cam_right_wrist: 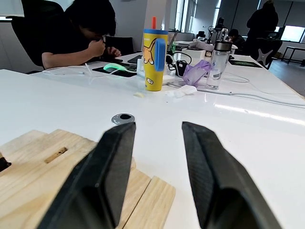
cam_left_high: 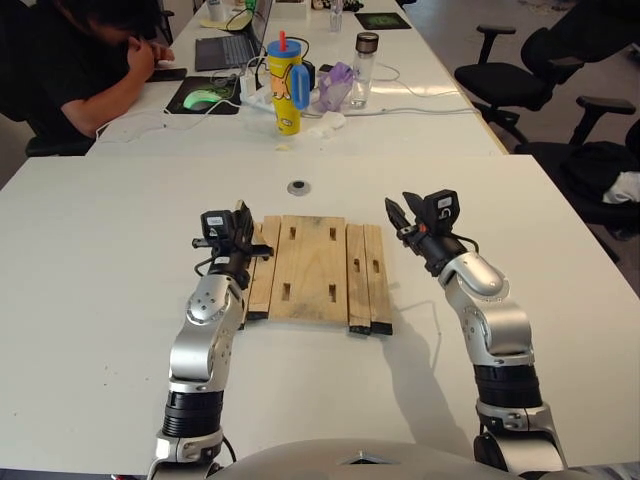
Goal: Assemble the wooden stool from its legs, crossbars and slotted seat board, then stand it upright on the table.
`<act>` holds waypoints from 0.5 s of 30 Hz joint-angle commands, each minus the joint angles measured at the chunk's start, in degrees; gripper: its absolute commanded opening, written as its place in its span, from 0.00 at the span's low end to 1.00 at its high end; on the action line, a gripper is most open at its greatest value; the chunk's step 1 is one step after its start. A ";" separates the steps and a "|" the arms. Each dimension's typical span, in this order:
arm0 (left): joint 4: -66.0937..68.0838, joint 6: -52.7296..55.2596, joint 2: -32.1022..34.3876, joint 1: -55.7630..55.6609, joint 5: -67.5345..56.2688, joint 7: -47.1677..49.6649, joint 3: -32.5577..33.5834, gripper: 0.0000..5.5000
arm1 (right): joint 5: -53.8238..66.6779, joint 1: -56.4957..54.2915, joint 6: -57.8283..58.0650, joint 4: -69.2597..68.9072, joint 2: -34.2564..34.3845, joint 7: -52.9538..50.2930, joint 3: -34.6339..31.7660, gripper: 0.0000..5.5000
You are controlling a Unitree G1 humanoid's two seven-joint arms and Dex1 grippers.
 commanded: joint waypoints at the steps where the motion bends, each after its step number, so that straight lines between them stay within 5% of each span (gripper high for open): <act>1: 6.73 3.47 0.91 6.20 3.18 -0.80 -2.84 0.08 | -1.21 -0.67 0.19 -0.49 -0.53 0.24 1.30 0.33; 15: 7.95 -3.69 -0.41 6.82 6.11 -2.72 -4.60 0.08 | -2.06 -1.25 1.05 -0.70 -1.13 1.12 2.61 0.33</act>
